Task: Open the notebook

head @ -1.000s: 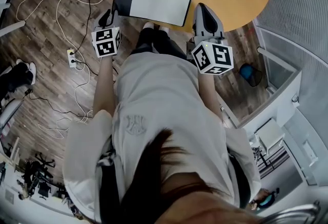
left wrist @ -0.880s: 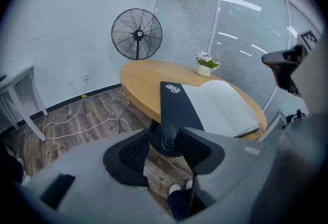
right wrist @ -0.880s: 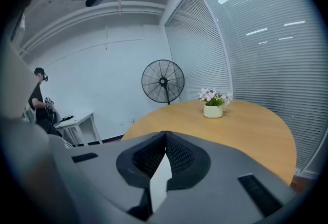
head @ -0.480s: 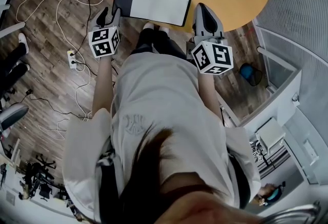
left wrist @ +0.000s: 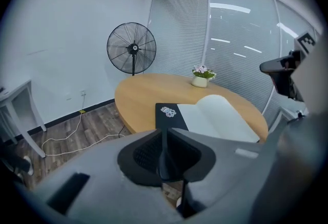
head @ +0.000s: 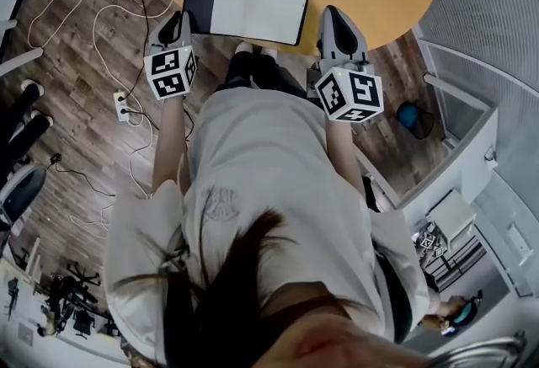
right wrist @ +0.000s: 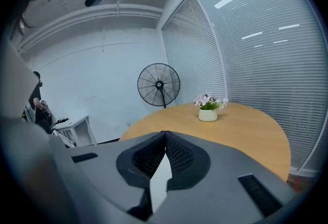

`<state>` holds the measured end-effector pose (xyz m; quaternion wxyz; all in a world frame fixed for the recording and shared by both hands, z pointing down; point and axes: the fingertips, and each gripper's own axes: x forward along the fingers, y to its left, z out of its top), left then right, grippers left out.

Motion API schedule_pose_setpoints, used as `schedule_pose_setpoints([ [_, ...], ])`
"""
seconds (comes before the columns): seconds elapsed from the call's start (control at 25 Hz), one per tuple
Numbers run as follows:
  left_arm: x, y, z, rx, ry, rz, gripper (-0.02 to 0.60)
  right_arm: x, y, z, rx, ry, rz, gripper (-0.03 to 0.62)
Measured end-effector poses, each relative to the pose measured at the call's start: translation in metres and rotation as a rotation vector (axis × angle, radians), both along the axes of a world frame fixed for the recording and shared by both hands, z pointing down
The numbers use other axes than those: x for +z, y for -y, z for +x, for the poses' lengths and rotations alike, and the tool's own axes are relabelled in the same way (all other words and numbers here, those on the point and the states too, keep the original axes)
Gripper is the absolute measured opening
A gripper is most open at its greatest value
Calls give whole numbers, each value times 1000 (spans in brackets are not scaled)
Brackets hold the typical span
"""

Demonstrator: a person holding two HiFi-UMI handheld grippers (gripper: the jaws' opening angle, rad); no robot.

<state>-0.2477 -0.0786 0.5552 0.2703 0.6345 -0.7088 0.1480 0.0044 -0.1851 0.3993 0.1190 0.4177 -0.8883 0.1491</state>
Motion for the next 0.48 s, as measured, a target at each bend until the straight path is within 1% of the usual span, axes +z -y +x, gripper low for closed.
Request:
schedule_pose_setpoints([
  [0.16, -22, 10, 0, 13, 28, 44, 18, -5, 4, 6, 11, 5, 8, 0],
  [0.32, -51, 25, -4, 11, 48, 106, 18, -12, 12, 13, 22, 18, 15, 0],
  [0.48, -87, 44, -3, 11, 68, 178, 17, -25, 20, 26, 50, 22, 42, 1],
])
